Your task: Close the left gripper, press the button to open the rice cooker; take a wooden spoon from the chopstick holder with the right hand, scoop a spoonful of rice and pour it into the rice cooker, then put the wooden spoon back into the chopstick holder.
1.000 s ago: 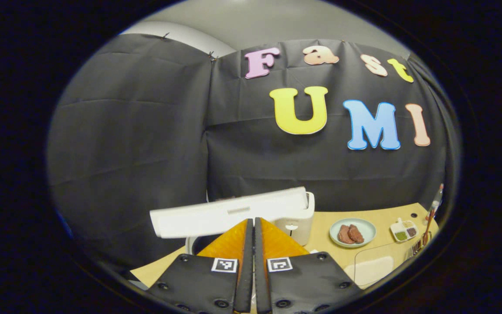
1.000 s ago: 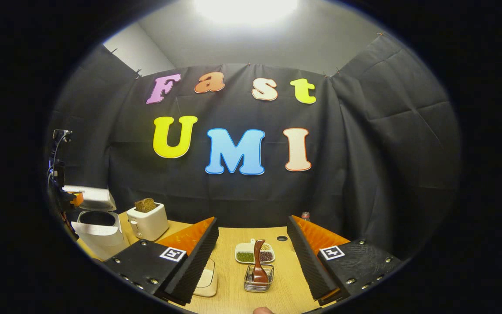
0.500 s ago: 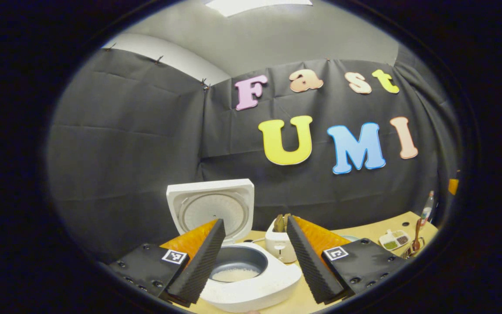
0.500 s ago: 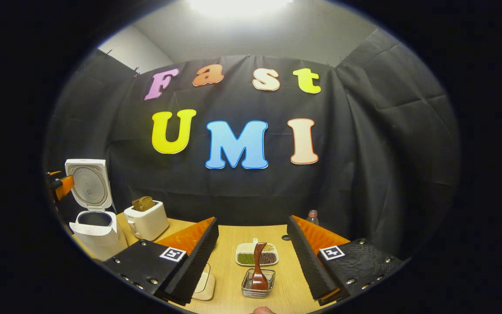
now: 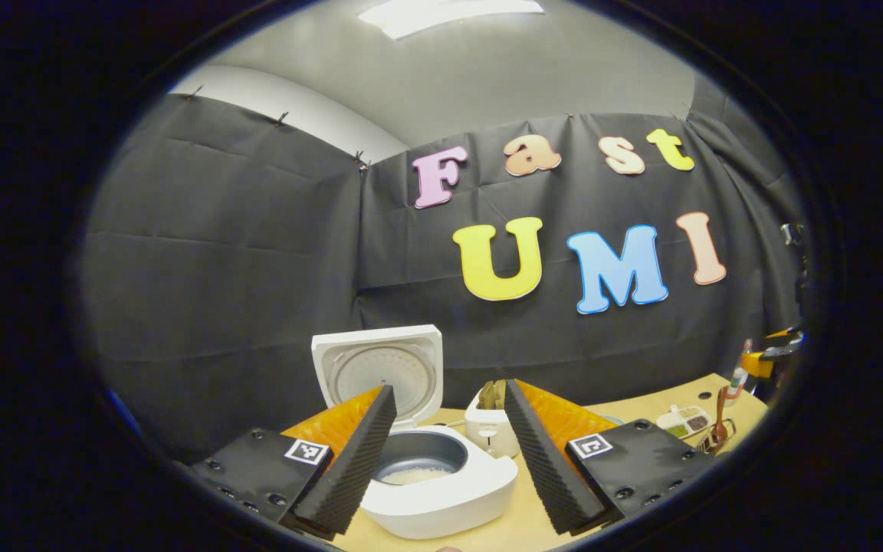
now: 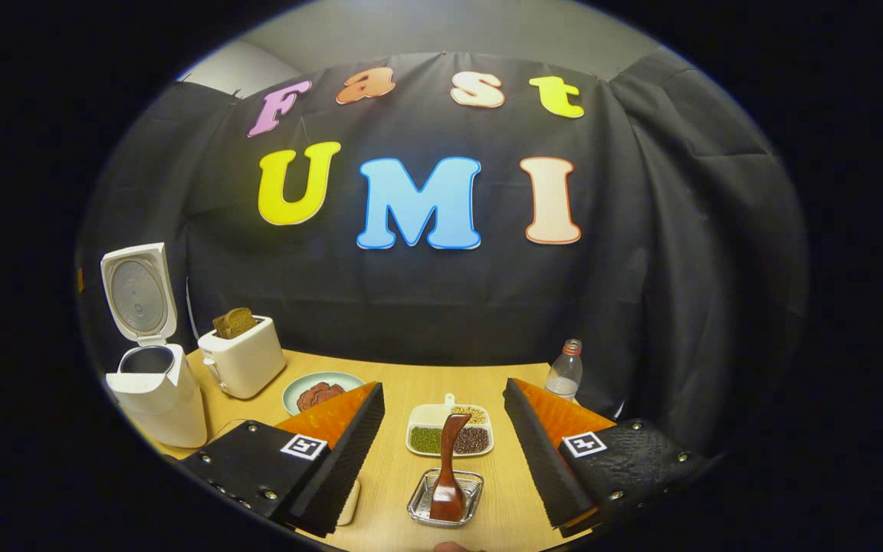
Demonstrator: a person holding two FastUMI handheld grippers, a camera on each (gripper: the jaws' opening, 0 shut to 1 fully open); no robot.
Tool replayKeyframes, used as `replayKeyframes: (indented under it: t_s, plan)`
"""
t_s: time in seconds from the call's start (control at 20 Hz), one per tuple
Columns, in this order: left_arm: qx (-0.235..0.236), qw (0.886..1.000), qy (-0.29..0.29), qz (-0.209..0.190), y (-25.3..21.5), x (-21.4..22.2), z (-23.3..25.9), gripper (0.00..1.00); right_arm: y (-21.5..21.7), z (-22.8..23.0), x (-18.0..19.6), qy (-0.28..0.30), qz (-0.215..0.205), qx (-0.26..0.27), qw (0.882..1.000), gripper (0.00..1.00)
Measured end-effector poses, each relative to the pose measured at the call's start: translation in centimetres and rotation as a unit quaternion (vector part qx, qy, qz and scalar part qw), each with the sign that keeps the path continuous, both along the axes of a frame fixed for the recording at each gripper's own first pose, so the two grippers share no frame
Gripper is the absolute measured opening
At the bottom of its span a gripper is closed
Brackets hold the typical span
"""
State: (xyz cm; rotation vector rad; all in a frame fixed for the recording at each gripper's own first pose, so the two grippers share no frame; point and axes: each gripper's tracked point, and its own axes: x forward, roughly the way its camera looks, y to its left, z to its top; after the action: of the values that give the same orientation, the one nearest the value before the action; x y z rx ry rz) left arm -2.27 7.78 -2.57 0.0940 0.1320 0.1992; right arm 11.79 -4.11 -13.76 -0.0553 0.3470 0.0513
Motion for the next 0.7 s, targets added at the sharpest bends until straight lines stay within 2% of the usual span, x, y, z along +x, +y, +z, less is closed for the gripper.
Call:
replayKeyframes:
  t_s: [0.05,0.15,0.5,0.55,0.6,0.65,0.7]
  plan:
    - [0.002,1.000,0.001,0.003,0.1,-0.3,0.2,1.00,-0.2,-1.1,0.6,0.013,0.000,-0.004,1.000,0.96]
    - [0.006,1.000,0.004,0.010,0.4,-1.3,0.3,0.92,-0.7,-3.6,1.4,0.043,-0.001,-0.013,0.999,0.96]
    - [0.024,0.999,0.023,0.032,1.1,-3.0,0.2,0.92,-1.3,-10.8,3.0,0.129,0.005,-0.038,0.991,0.96]
    - [0.025,0.999,0.025,0.034,1.3,-3.1,0.2,0.92,-1.4,-11.6,3.0,0.140,0.005,-0.036,0.990,0.90]
    - [0.023,0.999,0.026,0.036,1.3,-3.3,0.1,0.98,-1.3,-12.3,3.3,0.151,0.005,-0.034,0.988,0.87]
    - [0.022,0.999,0.029,0.039,1.3,-3.5,0.0,0.95,-1.5,-13.1,3.6,0.158,0.002,-0.033,0.987,0.76]
    - [0.021,0.998,0.031,0.040,1.4,-3.6,-0.2,0.98,-1.7,-13.7,3.5,0.166,-0.001,-0.029,0.986,0.69]
